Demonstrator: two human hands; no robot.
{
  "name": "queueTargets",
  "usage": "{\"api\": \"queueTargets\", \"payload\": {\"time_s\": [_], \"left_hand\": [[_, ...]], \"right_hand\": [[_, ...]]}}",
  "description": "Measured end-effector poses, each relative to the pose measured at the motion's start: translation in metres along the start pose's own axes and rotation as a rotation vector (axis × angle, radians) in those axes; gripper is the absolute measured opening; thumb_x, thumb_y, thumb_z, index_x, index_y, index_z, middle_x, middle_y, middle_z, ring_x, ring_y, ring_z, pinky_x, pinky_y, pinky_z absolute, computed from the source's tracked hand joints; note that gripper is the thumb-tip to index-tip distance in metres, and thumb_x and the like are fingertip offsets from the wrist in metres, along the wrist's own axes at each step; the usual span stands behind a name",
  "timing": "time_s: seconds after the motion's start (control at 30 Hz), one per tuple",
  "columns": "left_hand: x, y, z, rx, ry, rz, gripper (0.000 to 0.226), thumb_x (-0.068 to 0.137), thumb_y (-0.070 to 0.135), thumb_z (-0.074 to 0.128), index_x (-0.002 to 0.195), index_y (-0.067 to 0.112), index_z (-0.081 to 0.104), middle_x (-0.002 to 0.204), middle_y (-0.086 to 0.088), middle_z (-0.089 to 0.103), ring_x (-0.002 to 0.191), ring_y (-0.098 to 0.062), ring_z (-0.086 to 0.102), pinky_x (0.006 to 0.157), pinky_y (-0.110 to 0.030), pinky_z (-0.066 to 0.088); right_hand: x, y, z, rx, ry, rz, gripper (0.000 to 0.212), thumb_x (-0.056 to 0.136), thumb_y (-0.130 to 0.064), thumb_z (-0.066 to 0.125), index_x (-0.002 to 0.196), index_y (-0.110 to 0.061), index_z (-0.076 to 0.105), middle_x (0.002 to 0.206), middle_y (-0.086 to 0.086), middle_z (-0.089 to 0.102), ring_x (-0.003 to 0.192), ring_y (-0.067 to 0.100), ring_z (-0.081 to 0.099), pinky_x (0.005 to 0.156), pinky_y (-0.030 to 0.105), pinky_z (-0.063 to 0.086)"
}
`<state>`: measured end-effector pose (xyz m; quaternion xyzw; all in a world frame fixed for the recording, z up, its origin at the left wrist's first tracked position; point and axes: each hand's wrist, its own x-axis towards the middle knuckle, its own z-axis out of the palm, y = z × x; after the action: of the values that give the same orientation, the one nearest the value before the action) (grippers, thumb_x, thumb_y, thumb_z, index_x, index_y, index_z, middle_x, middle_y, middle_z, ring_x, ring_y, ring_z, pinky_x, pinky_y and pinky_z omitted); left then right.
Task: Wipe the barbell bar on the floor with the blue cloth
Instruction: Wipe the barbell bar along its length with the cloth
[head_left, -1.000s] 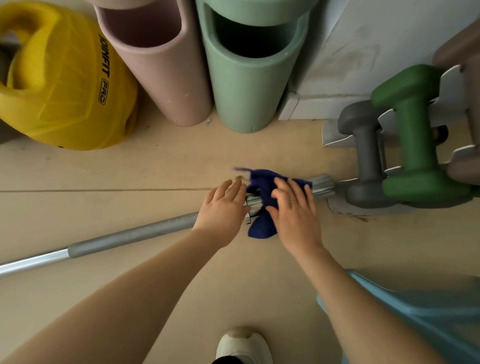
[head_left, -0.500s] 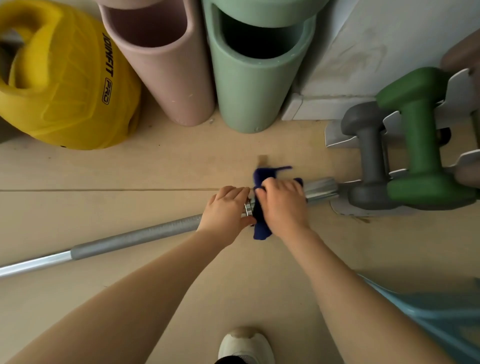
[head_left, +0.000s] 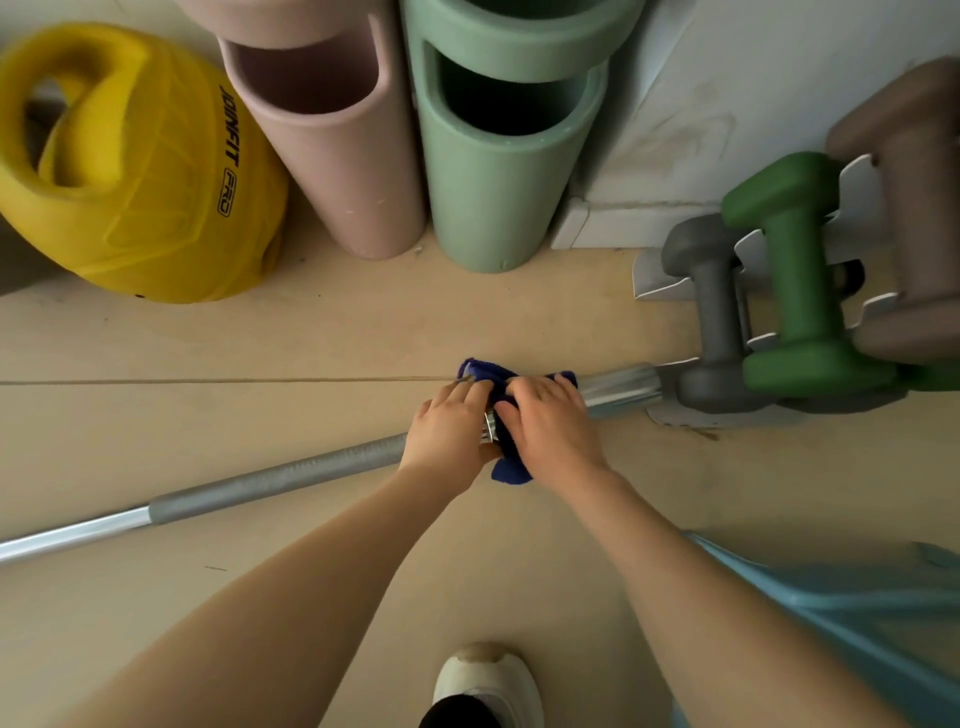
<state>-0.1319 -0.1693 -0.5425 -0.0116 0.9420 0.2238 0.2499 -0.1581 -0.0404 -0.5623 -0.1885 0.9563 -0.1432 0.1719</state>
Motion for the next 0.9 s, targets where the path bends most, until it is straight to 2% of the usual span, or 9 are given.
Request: {"api": "queueTargets", "payload": {"time_s": [0.07, 0.17, 0.23, 0.33, 0.4, 0.5, 0.6, 0.73, 0.9], "left_hand": [[-0.001, 0.0, -0.002, 0.02, -0.009, 0.005, 0.064, 0.083, 0.036, 0.065, 0.137, 0.021, 0.035, 0.139, 0.004, 0.043, 0.131, -0.019, 0.035, 0.101, -0.031, 0.031], [-0.004, 0.002, -0.003, 0.1, -0.002, 0.033, 0.058, 0.086, 0.035, 0.062, 0.136, 0.022, 0.036, 0.139, 0.005, 0.044, 0.13, -0.018, 0.035, 0.101, -0.03, 0.029], [-0.006, 0.002, -0.001, 0.11, 0.012, 0.038, 0.056, 0.086, 0.035, 0.061, 0.135, 0.021, 0.036, 0.139, 0.006, 0.043, 0.129, -0.018, 0.036, 0.101, -0.029, 0.029], [-0.006, 0.004, 0.002, 0.11, 0.013, 0.041, 0.055, 0.085, 0.035, 0.063, 0.132, 0.021, 0.037, 0.136, 0.006, 0.043, 0.127, -0.018, 0.038, 0.099, -0.029, 0.03], [-0.006, 0.006, 0.003, 0.129, -0.002, 0.043, 0.053, 0.084, 0.034, 0.063, 0.129, 0.02, 0.038, 0.132, 0.004, 0.042, 0.125, -0.019, 0.038, 0.098, -0.03, 0.031], [-0.004, 0.007, 0.003, 0.141, -0.013, 0.049, 0.052, 0.084, 0.034, 0.064, 0.128, 0.02, 0.038, 0.13, 0.003, 0.043, 0.125, -0.019, 0.038, 0.099, -0.03, 0.031], [-0.003, 0.006, 0.002, 0.109, -0.02, 0.044, 0.058, 0.084, 0.034, 0.064, 0.133, 0.023, 0.036, 0.132, 0.005, 0.043, 0.126, -0.018, 0.037, 0.1, -0.029, 0.03], [-0.002, 0.0, 0.002, 0.031, -0.033, 0.029, 0.064, 0.082, 0.035, 0.066, 0.137, 0.024, 0.035, 0.134, 0.006, 0.044, 0.127, -0.018, 0.039, 0.1, -0.029, 0.031], [-0.001, -0.004, -0.001, -0.052, -0.012, -0.013, 0.049, 0.083, 0.029, 0.064, 0.126, 0.019, 0.044, 0.13, 0.002, 0.051, 0.122, -0.022, 0.044, 0.093, -0.032, 0.035]], "right_hand": [[0.009, 0.019, -0.006, -0.095, 0.007, -0.004, 0.032, 0.096, -0.038, 0.04, 0.101, -0.012, 0.057, 0.1, 0.011, 0.069, 0.098, 0.031, 0.058, 0.094, 0.037, 0.031], [0.025, 0.047, -0.018, -0.196, 0.097, 0.319, 0.042, 0.096, -0.043, 0.037, 0.095, -0.007, 0.059, 0.092, 0.019, 0.07, 0.091, 0.035, 0.062, 0.101, 0.039, 0.03], [0.024, 0.048, -0.017, -0.154, 0.168, 0.422, 0.046, 0.095, -0.04, 0.037, 0.087, -0.002, 0.06, 0.084, 0.023, 0.069, 0.085, 0.038, 0.062, 0.095, 0.041, 0.036], [0.008, 0.037, -0.008, -0.115, 0.163, 0.166, 0.048, 0.085, -0.04, 0.032, 0.068, -0.003, 0.057, 0.064, 0.021, 0.064, 0.064, 0.037, 0.061, 0.061, 0.038, 0.046], [0.007, 0.042, -0.015, -0.146, 0.131, 0.118, 0.043, 0.085, -0.038, 0.04, 0.069, -0.003, 0.058, 0.065, 0.021, 0.065, 0.063, 0.038, 0.062, 0.056, 0.037, 0.045], [0.018, 0.066, -0.022, -0.138, 0.19, 0.423, 0.04, 0.09, -0.033, 0.047, 0.081, 0.004, 0.062, 0.08, 0.029, 0.066, 0.078, 0.044, 0.062, 0.066, 0.04, 0.045], [0.012, 0.066, -0.014, -0.051, 0.331, 0.501, 0.045, 0.087, -0.032, 0.038, 0.071, 0.005, 0.057, 0.07, 0.028, 0.063, 0.069, 0.042, 0.06, 0.063, 0.042, 0.048], [-0.005, 0.04, 0.007, -0.074, 0.437, 0.416, 0.033, 0.087, -0.028, 0.04, 0.074, -0.002, 0.054, 0.076, 0.022, 0.061, 0.076, 0.038, 0.058, 0.077, 0.044, 0.046], [-0.032, -0.024, 0.04, 0.211, 0.356, 0.139, 0.031, 0.087, -0.026, 0.037, 0.086, -0.002, 0.057, 0.118, 0.015, 0.063, 0.116, 0.033, 0.054, 0.103, 0.042, 0.031]]}}
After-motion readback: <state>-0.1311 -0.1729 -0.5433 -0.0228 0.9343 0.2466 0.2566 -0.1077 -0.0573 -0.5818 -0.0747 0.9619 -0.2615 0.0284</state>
